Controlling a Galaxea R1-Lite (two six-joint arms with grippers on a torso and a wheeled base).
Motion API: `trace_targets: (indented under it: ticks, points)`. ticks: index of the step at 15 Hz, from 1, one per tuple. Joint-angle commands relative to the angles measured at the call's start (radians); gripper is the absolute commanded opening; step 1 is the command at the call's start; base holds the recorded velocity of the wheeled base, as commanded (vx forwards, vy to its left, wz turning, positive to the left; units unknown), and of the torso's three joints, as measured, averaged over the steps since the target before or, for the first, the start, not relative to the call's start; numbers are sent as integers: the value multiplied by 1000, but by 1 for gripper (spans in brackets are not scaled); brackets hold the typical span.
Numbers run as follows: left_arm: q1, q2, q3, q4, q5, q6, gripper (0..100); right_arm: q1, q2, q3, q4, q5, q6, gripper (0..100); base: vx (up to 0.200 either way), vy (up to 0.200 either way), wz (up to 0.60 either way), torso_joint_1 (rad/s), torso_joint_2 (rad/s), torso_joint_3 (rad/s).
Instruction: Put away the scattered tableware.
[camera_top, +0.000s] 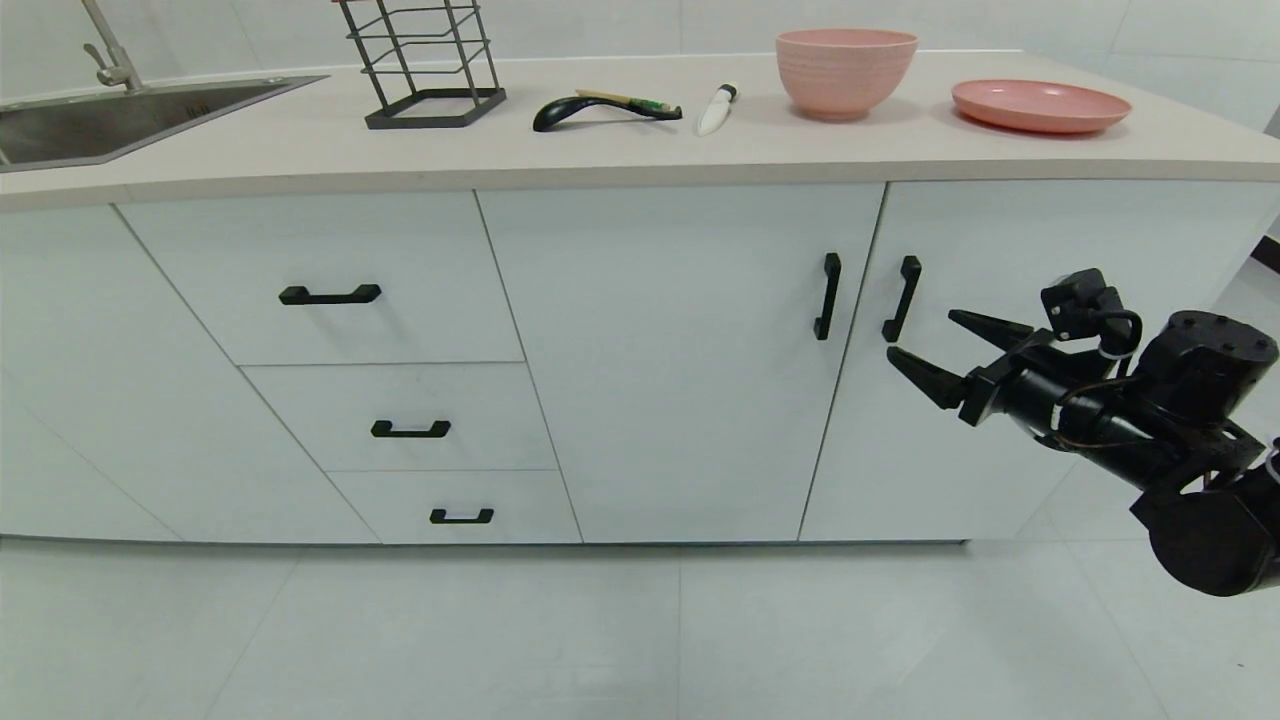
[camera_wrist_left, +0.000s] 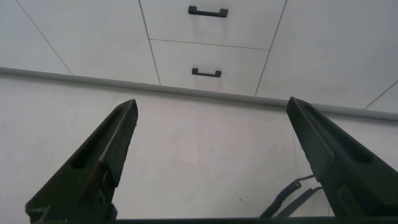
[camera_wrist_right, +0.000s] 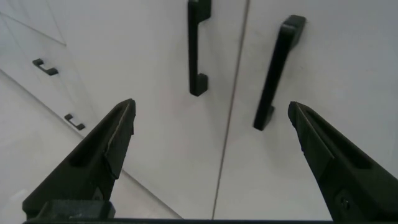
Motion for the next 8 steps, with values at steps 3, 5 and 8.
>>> trace_targets:
  ticks: [3, 5, 8]
  points:
    - [-3, 1, -15, -179, -113, 28, 100, 9, -11, 1, -2, 0, 0, 100, 0, 0, 0, 0, 0, 0]
    - [-17, 100, -121, -229, -211, 28, 100, 8, -34, 4, -2, 2, 0, 100, 0, 0, 0, 0, 0, 0]
    - [-133, 370, -235, -286, -336, 35, 100, 6, -48, 7, -4, 0, 0, 100, 0, 0, 0, 0, 0, 0]
